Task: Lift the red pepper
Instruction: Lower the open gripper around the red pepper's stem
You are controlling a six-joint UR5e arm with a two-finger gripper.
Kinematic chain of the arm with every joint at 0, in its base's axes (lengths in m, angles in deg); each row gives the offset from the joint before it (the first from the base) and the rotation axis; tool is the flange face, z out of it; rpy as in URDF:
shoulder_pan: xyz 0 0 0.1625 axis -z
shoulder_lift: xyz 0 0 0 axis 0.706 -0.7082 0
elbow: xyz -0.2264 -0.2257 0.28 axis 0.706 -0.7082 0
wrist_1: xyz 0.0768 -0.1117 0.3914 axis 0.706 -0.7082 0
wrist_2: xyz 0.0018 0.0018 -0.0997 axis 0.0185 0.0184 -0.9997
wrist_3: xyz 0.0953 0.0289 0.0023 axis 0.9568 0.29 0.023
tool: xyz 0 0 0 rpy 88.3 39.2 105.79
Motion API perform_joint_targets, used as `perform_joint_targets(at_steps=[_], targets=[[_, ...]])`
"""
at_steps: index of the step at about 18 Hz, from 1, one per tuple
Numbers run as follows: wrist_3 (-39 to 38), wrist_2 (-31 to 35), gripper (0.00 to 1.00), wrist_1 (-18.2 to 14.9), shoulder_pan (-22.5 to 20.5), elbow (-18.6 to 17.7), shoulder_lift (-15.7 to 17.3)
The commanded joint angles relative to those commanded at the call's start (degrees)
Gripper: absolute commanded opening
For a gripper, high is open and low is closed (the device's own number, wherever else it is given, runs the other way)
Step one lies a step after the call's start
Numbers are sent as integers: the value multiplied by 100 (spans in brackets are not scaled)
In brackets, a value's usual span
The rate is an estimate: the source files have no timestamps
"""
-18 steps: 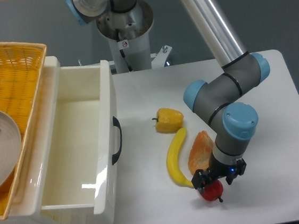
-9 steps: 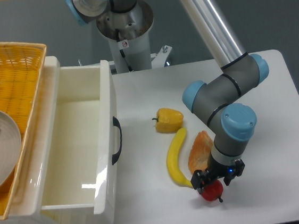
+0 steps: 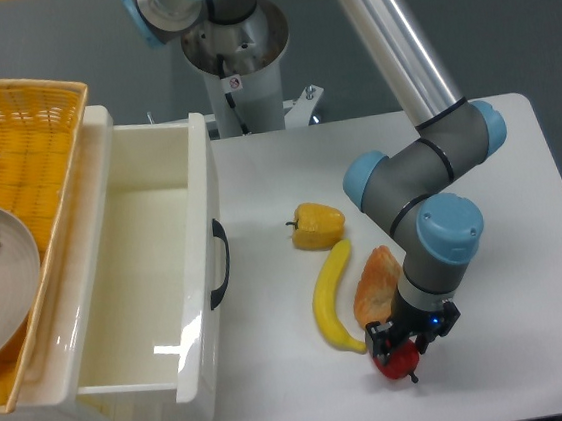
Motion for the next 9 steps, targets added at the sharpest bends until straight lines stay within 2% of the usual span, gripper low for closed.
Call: perform_joint_targets(at_steps=[9], targets=[[-18, -79, 44, -9, -18, -44, 141]])
